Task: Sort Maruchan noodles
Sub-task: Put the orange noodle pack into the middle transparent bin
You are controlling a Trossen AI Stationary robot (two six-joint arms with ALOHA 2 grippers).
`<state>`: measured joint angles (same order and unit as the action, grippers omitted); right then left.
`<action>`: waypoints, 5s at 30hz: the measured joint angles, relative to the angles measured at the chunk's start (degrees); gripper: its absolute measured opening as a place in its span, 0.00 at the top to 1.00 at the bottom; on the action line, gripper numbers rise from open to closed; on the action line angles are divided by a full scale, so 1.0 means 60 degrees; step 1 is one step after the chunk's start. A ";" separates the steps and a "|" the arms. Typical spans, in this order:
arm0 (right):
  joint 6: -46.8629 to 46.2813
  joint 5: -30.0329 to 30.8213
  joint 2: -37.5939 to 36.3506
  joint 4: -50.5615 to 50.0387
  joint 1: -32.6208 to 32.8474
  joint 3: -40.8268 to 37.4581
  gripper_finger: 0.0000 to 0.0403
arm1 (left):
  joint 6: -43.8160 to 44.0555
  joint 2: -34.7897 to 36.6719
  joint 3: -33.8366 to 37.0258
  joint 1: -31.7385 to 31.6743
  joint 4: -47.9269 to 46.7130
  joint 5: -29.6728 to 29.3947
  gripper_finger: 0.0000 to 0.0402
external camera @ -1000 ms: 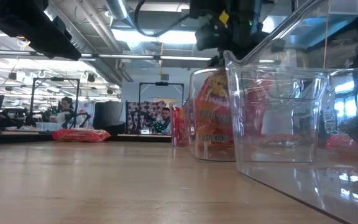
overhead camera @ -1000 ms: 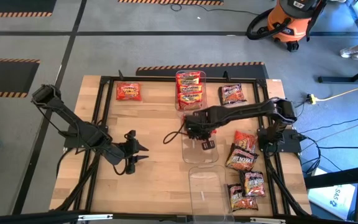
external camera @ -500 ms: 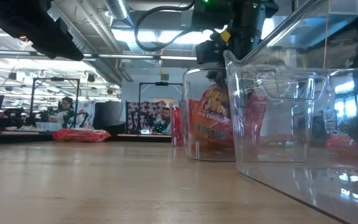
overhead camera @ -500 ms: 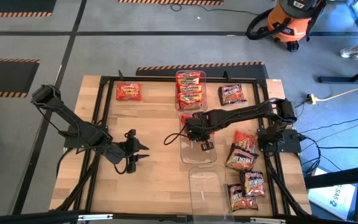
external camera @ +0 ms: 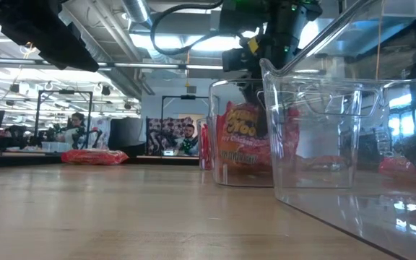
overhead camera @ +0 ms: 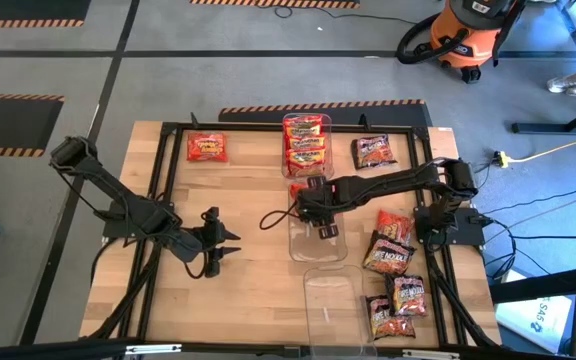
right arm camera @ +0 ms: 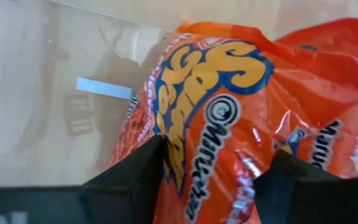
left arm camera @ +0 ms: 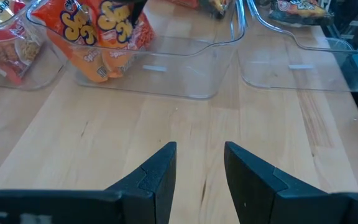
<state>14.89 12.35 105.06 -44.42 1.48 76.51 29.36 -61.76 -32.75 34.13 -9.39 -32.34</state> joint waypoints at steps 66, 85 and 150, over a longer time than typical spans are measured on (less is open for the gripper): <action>-0.3158 0.0246 -0.7002 0.3752 0.0546 -0.5526 0.53 | -0.1960 -0.0814 -0.0015 -1.4278 -0.1295 0.3888 0.43; -0.3260 -0.0372 -0.5914 0.4399 0.0561 -0.5523 0.53 | -0.2522 -0.5170 -0.2899 -1.4876 -0.3291 0.4232 0.43; -0.3083 -0.0990 -0.3455 0.6198 0.0564 -0.3442 0.53 | 0.4292 0.1709 0.1014 -0.5682 -0.2790 0.2605 0.43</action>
<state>-3.61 6.41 84.32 -7.24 4.86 55.86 55.12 -51.50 -26.67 0.04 -26.13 -16.71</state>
